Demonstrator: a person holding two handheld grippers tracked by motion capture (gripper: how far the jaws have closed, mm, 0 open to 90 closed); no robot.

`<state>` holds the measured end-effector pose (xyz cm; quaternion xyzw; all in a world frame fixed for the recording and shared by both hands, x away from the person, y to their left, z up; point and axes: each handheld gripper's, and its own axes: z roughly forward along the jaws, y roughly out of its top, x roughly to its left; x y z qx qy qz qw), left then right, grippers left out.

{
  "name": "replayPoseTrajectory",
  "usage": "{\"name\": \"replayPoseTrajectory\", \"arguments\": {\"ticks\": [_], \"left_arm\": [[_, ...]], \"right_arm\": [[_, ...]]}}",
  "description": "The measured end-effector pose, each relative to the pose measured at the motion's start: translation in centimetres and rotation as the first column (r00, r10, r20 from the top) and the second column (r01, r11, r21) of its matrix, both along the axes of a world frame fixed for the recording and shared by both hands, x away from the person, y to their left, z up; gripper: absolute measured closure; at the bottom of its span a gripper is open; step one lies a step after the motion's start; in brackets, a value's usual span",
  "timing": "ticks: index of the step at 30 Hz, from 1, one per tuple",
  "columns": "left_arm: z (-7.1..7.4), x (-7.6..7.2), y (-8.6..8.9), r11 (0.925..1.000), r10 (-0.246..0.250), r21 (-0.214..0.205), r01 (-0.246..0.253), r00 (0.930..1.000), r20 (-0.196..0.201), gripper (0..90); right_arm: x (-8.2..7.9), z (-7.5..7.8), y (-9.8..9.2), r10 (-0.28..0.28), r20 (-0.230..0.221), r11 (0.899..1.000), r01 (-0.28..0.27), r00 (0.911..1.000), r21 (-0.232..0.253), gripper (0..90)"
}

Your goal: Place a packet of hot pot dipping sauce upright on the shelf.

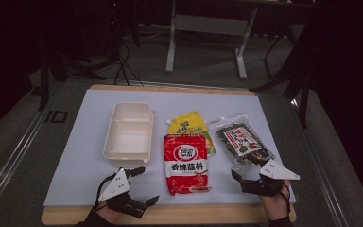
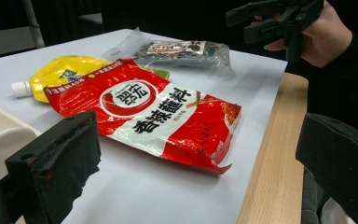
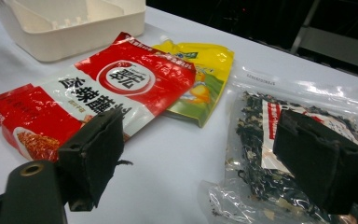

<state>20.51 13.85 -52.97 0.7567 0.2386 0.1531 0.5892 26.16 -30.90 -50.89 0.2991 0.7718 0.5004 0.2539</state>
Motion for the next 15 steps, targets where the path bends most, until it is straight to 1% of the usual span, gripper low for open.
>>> {"name": "replayPoseTrajectory", "arguments": {"ticks": [5,7,8,9,10,11,13,15], "left_arm": [[0.01,0.14,0.12,1.0,0.008,0.0,-0.008,1.0,-0.003,0.9],[-0.02,0.16,0.06,1.0,0.008,0.002,-0.008,1.0,-0.005,0.9],[-0.02,0.16,0.02,1.0,0.006,0.006,-0.006,1.0,-0.006,0.9],[-0.01,0.14,-0.04,1.0,0.006,0.007,-0.006,1.0,-0.003,0.9],[0.02,0.11,-0.08,0.9999,0.006,0.009,-0.006,1.0,-0.002,0.9],[0.02,0.11,-0.08,0.9999,0.006,0.009,-0.006,1.0,-0.002,0.9],[0.07,0.05,-0.15,1.0,0.009,0.003,-0.009,1.0,-0.001,0.9],[0.01,0.07,-0.21,0.9999,0.013,0.007,-0.013,0.9999,-0.005,0.9]], "right_arm": [[0.1,0.05,0.13,0.015,-0.008,1.0,-0.015,0.9999,0.002,17.5],[0.27,0.1,0.15,0.032,-0.014,0.999,-0.032,0.9994,0.0,16.1],[0.37,0.05,0.19,0.029,-0.014,1.0,-0.029,0.9995,-0.01,15.7],[0.45,0.0,0.25,0.023,-0.029,1.0,-0.023,0.9993,-0.021,15.7],[0.55,-0.06,0.31,0.027,-0.057,0.999,-0.028,0.998,-0.019,15.6],[0.55,-0.06,0.31,0.027,-0.057,0.999,-0.028,0.998,-0.019,15.6],[0.83,-0.05,0.54,0.043,-0.118,0.999,-0.044,0.9921,-0.006,13.9],[0.9,0.01,0.76,0.06,-0.13,0.998,-0.059,0.9896,0.014,12.2]]}}
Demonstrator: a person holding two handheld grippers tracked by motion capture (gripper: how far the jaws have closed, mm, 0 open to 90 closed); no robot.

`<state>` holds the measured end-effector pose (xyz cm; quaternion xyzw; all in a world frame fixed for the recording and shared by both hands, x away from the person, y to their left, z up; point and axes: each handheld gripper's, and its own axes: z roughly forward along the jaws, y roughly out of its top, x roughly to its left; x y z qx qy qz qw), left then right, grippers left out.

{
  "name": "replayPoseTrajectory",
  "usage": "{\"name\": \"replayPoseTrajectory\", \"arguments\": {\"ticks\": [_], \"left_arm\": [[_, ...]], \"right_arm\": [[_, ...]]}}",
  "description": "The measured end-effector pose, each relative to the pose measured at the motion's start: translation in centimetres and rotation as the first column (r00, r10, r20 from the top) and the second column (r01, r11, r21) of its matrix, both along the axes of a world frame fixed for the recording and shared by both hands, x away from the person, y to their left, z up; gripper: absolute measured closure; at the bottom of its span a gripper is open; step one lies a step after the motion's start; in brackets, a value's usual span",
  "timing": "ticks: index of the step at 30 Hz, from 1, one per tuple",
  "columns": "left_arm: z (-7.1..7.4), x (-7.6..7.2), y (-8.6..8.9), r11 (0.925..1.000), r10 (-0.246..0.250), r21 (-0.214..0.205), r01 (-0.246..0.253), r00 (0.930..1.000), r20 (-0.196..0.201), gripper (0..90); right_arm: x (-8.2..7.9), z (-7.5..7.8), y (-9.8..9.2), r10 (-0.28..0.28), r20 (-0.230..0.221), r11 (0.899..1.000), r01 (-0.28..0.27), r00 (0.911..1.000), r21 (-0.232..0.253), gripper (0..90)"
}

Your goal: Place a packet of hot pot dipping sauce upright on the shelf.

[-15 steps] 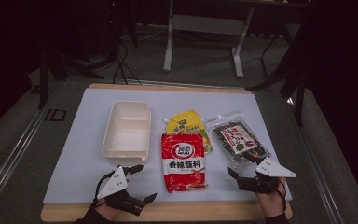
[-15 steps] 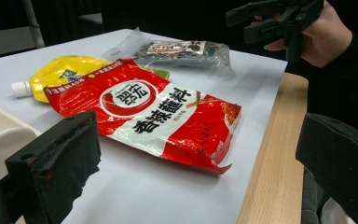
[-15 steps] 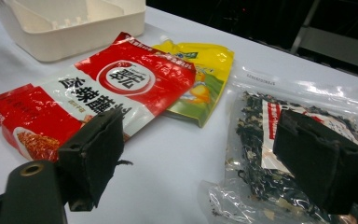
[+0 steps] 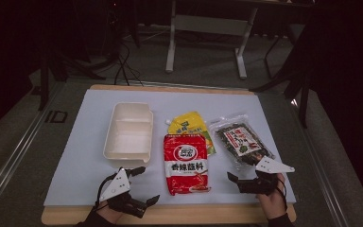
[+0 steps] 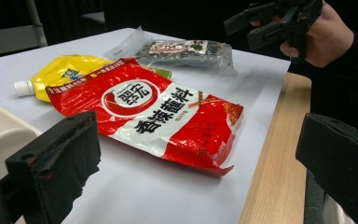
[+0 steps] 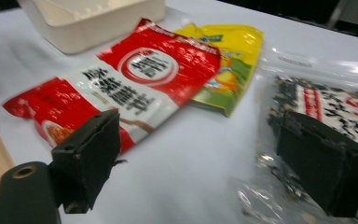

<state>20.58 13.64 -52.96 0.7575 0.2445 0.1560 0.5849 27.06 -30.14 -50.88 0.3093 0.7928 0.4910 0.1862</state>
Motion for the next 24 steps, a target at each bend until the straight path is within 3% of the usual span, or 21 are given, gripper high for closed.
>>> {"name": "replayPoseTrajectory", "arguments": {"ticks": [2,6,11,20,24], "left_arm": [[0.0,0.0,0.0,1.0,0.0,0.002,0.0,1.0,-0.001,0.9],[-0.1,0.0,0.1,1.0,-0.004,0.004,0.004,1.0,-0.005,0.9],[-0.1,-0.2,0.2,0.9997,-0.021,0.012,0.021,0.9998,-0.001,0.9],[0.0,-0.3,0.0,0.9997,-0.025,0.005,0.025,0.9997,0.0,0.9],[-0.1,-0.3,0.0,0.9997,-0.025,0.009,0.025,0.9997,0.001,0.9]], "right_arm": [[0.0,0.2,0.3,0.02,-0.012,1.0,-0.02,0.9997,-0.004,11.0],[-0.3,0.8,1.3,0.038,0.02,0.999,-0.038,0.9991,0.0,9.9],[0.2,1.8,2.5,0.063,0.007,0.998,-0.063,0.998,-0.018,9.9],[3.3,4.6,4.6,0.096,0.018,0.995,-0.095,0.9952,-0.029,9.1],[5.0,5.1,5.5,0.107,-0.005,0.994,-0.107,0.9943,-0.035,9.3]]}}
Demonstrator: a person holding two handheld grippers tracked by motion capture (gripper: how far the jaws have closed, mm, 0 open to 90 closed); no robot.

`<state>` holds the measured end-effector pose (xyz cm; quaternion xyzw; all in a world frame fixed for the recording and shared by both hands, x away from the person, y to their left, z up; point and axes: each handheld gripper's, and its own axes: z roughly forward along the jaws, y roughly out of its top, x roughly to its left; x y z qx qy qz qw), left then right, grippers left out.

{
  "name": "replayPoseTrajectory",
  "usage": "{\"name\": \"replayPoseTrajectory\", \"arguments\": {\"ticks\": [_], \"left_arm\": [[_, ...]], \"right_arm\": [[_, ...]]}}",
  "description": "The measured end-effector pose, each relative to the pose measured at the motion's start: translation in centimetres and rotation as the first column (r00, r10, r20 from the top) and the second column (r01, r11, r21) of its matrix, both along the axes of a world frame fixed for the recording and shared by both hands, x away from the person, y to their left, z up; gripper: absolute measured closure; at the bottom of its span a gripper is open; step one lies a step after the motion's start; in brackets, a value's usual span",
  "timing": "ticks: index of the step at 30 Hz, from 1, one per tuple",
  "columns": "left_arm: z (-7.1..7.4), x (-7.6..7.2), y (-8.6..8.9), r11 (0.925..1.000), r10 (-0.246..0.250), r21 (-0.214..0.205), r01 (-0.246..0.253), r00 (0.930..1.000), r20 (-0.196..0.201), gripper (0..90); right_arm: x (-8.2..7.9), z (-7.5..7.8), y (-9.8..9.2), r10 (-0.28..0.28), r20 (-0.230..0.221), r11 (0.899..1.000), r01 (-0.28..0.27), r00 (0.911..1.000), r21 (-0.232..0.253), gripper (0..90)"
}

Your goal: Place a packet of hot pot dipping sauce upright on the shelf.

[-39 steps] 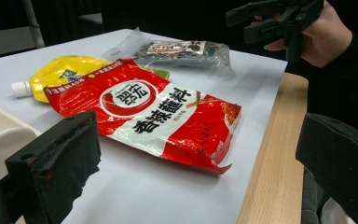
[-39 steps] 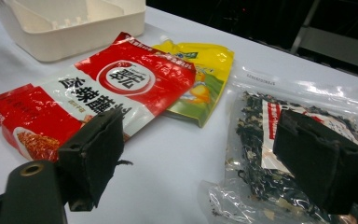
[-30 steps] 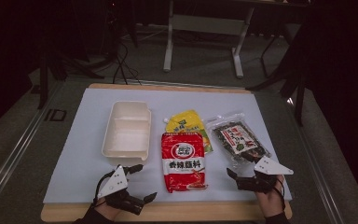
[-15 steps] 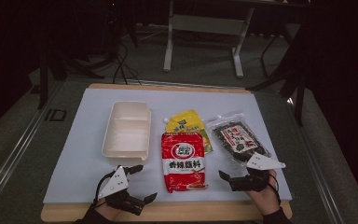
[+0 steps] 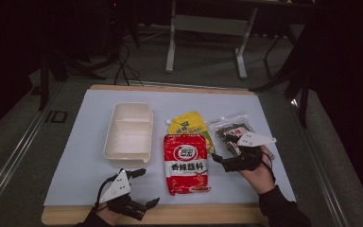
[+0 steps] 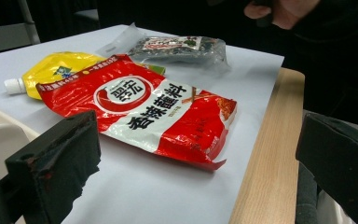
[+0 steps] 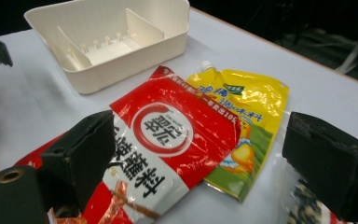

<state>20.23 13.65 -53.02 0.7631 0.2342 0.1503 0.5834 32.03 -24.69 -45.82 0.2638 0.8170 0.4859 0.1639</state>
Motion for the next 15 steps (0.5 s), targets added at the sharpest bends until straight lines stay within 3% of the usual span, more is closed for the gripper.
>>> {"name": "replayPoseTrajectory", "arguments": {"ticks": [15], "left_arm": [[-0.1,0.1,0.0,1.0,-0.005,0.004,0.005,1.0,-0.001,0.9]], "right_arm": [[5.2,-0.4,2.6,-0.034,-0.057,0.999,0.032,0.9978,-0.044,16.1]]}}
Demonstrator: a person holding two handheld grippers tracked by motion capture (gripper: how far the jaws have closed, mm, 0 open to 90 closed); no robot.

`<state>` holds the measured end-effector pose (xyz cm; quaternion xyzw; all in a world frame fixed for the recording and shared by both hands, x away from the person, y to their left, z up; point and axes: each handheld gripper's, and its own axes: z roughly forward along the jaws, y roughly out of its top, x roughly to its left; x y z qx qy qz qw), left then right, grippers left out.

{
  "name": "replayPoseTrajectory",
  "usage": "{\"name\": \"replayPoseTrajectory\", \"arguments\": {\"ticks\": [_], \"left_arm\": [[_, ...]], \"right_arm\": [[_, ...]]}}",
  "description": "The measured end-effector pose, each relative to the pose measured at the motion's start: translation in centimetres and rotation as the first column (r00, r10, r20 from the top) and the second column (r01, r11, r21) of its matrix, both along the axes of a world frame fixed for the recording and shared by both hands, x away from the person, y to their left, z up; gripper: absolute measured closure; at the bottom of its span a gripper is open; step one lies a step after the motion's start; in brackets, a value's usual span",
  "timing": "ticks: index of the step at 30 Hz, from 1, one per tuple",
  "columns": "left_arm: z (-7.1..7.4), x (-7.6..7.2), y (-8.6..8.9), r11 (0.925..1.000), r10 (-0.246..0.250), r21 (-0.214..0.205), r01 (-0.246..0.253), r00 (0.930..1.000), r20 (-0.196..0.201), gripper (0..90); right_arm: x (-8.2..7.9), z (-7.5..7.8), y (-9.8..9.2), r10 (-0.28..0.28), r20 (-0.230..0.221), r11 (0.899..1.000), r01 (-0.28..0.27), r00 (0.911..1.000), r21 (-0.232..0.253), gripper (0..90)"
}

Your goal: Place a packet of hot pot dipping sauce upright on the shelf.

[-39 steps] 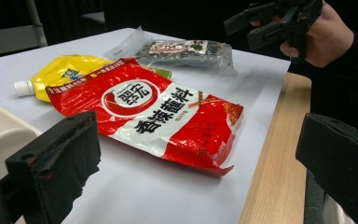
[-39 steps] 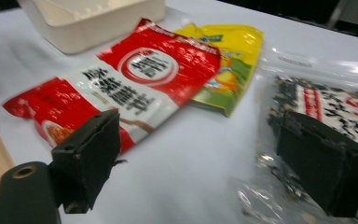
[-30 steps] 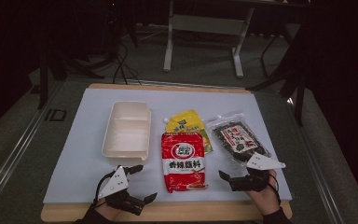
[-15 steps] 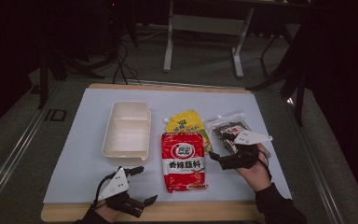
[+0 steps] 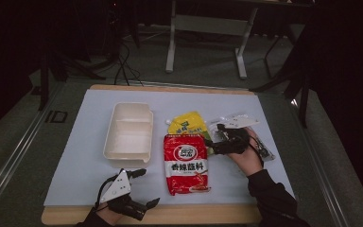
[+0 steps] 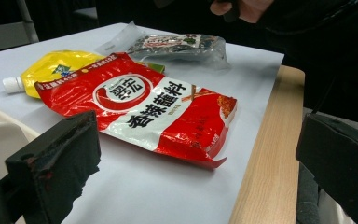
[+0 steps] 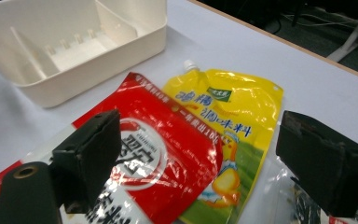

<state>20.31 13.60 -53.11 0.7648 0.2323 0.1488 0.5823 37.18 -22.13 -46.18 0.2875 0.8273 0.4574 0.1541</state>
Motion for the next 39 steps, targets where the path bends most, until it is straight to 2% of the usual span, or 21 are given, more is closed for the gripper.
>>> {"name": "replayPoseTrajectory", "arguments": {"ticks": [6,7,9,10,11,12,14,17,19,24,26,27,33,34,36,37,38,39], "left_arm": [[0.0,0.0,0.0,1.0,0.001,0.002,-0.001,1.0,0.001,0.9],[0.0,0.0,0.0,1.0,0.0,0.003,0.0,1.0,0.001,0.9],[0.0,0.0,0.0,1.0,0.0,0.006,0.0,1.0,0.002,0.9],[-0.1,0.0,0.0,1.0,-0.001,0.009,0.001,1.0,0.002,0.9],[-0.1,0.0,0.0,1.0,-0.001,0.009,0.001,1.0,0.002,0.9],[0.0,0.0,0.0,1.0,-0.001,0.007,0.001,1.0,0.002,0.8],[-0.1,0.0,0.0,1.0,-0.002,0.009,0.002,1.0,0.002,0.9],[-0.1,0.0,-0.1,0.9998,0.004,0.021,-0.004,0.9999,0.013,0.9],[-0.2,0.0,-0.2,0.9994,0.008,0.034,-0.008,0.9999,0.014,0.9],[-0.2,0.0,-0.2,0.9997,0.003,0.025,-0.003,0.9999,0.012,0.9],[-0.2,0.0,-0.2,0.9996,0.002,0.026,-0.002,0.9999,0.014,0.8],[-0.2,0.0,-0.2,0.9997,0.003,0.025,-0.003,0.9999,0.014,0.9],[-0.1,-0.1,-0.2,0.9996,0.0,0.027,0.0,0.9999,0.017,0.9],[-0.1,-0.1,-0.2,0.9997,-0.001,0.025,0.0,0.9998,0.018,0.9],[-0.1,-0.1,-0.2,0.9997,-0.001,0.026,0.001,0.9999,0.017,0.9],[-0.1,-0.1,-0.2,0.9997,-0.001,0.026,0.001,0.9999,0.017,0.9],[-0.1,-0.1,-0.1,0.9997,-0.001,0.023,0.0,0.9998,0.017,0.9],[-0.1,-0.1,-0.1,0.9997,0.0,0.023,0.0,0.9998,0.018,0.9]], "right_arm": [[1.2,-0.4,0.7,-0.005,-0.016,1.0,0.005,0.9999,-0.019,19.4],[1.7,-0.8,0.9,-0.003,-0.043,1.0,0.002,0.9991,-0.019,20.4],[1.9,-0.9,0.9,-0.002,-0.047,1.0,0.001,0.9989,-0.021,21.2],[2.5,-1.4,1.0,0.002,-0.088,1.0,-0.003,0.9961,-0.013,21.5],[2.5,-1.4,1.0,0.002,-0.088,1.0,-0.003,0.9961,-0.013,21.5],[2.9,-1.9,1.2,0.006,-0.115,1.0,-0.009,0.9934,-0.024,23.3],[3.3,-2.4,1.3,0.002,-0.13,1.0,-0.005,0.9916,-0.03,28.3],[3.7,-2.9,1.8,0.003,-0.139,0.998,-0.012,0.9903,-0.058,33.0],[4.1,-3.2,2.0,-0.004,-0.141,0.997,-0.007,0.99,-0.073,40.0],[5.3,-3.8,2.2,0.001,-0.182,0.998,-0.013,0.9832,-0.062,48.3],[5.4,-3.9,2.2,-0.003,-0.188,0.998,-0.009,0.9822,-0.064,48.4],[5.8,-4.2,2.2,-0.013,-0.205,0.998,-0.001,0.9787,-0.066,50.6],[6.5,-4.9,2.7,-0.035,-0.232,0.991,0.004,0.972,-0.133,55.3],[6.6,-5.1,2.7,-0.036,-0.24,0.99,0.001,0.9701,-0.142,59.3],[6.6,-5.3,2.8,-0.044,-0.236,0.984,0.002,0.9708,-0.178,74.3],[6.6,-5.3,2.8,-0.035,-0.246,0.984,-0.01,0.9686,-0.177,81.3],[6.6,-5.3,2.8,-0.028,-0.248,0.984,-0.018,0.9683,-0.18,86.4],[6.4,-5.2,2.8,-0.029,-0.239,0.983,-0.016,0.9707,-0.185,87.2]]}}
